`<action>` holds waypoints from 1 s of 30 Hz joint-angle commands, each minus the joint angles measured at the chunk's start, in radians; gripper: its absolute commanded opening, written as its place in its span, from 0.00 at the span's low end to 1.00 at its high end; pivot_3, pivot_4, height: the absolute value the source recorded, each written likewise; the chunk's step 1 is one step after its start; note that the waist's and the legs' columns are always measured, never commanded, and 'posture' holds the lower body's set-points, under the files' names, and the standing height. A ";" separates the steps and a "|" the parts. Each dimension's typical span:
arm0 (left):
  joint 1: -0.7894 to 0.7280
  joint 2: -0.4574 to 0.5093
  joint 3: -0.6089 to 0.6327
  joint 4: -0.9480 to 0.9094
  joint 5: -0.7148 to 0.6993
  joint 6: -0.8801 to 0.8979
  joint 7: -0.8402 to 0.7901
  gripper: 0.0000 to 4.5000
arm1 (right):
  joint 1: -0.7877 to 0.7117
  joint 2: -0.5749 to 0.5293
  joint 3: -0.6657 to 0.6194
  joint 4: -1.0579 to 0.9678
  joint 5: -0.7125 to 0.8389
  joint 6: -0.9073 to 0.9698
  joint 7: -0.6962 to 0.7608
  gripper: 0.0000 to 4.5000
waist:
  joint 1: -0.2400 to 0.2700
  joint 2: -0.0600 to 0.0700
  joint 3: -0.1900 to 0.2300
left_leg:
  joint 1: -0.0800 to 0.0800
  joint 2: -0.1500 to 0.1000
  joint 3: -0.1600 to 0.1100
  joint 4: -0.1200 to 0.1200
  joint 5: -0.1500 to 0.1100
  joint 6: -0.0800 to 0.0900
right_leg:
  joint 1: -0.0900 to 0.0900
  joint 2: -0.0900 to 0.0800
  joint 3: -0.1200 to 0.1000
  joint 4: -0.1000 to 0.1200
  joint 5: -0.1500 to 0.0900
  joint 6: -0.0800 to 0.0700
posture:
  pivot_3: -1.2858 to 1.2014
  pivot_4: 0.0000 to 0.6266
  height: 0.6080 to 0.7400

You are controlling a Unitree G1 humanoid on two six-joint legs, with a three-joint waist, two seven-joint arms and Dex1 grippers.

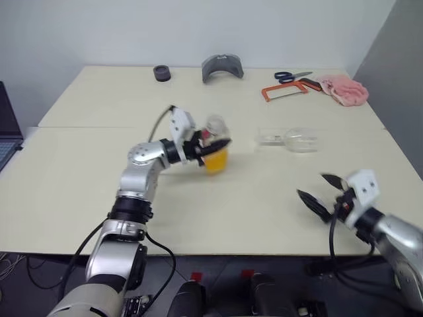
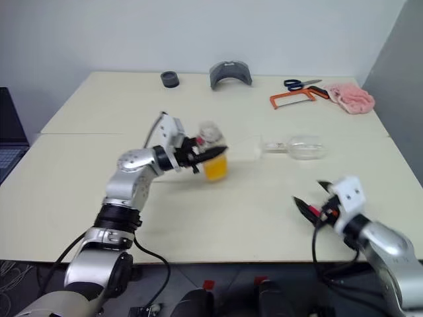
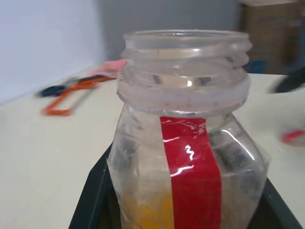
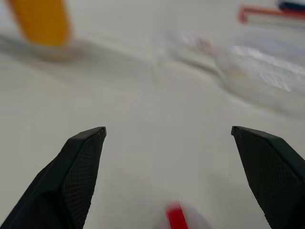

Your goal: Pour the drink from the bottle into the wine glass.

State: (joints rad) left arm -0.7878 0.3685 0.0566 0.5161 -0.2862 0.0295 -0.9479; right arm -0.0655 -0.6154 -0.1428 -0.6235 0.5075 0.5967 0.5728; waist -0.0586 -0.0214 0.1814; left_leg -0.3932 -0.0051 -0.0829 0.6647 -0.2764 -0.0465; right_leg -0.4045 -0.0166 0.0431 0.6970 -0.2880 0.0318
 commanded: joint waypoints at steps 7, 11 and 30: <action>-0.065 0.102 0.173 0.197 0.030 -0.136 0.280 0.37 | -0.467 0.186 0.359 0.176 -0.076 0.080 -0.017 1.00 | 0.008 -0.001 0.000 | -0.004 -0.001 -0.002 0.001 0.001 -0.001 | -0.002 -0.005 -0.001 -0.001 0.000 0.000 | 0.52 0.24 1.00; -0.081 0.118 0.201 0.279 0.035 -0.178 0.338 0.37 | -0.614 0.296 0.445 0.326 -0.152 0.043 -0.015 1.00 | 0.013 -0.001 0.000 | -0.006 -0.002 -0.004 0.002 0.002 -0.003 | -0.003 -0.007 -0.003 -0.001 0.000 0.000 | 0.52 0.24 1.00; -0.039 0.084 0.212 0.346 0.039 -0.238 0.422 0.99 | -0.639 0.377 0.500 0.374 -0.248 0.034 0.029 1.00 | 0.013 -0.002 -0.001 | -0.006 -0.002 -0.004 0.001 0.002 -0.004 | -0.006 -0.007 -0.003 0.000 0.000 0.000 | 0.52 0.24 1.00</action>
State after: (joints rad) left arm -0.8301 0.4510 0.2660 0.9079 -0.2485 -0.1882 -0.5315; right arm -0.7033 -0.2399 0.3728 -0.1988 0.2564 0.6280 0.5922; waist -0.0460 -0.0236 0.1806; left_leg -0.3996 -0.0074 -0.0864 0.6655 -0.2742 -0.0506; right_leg -0.4103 -0.0239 0.0403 0.6972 -0.2875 0.0313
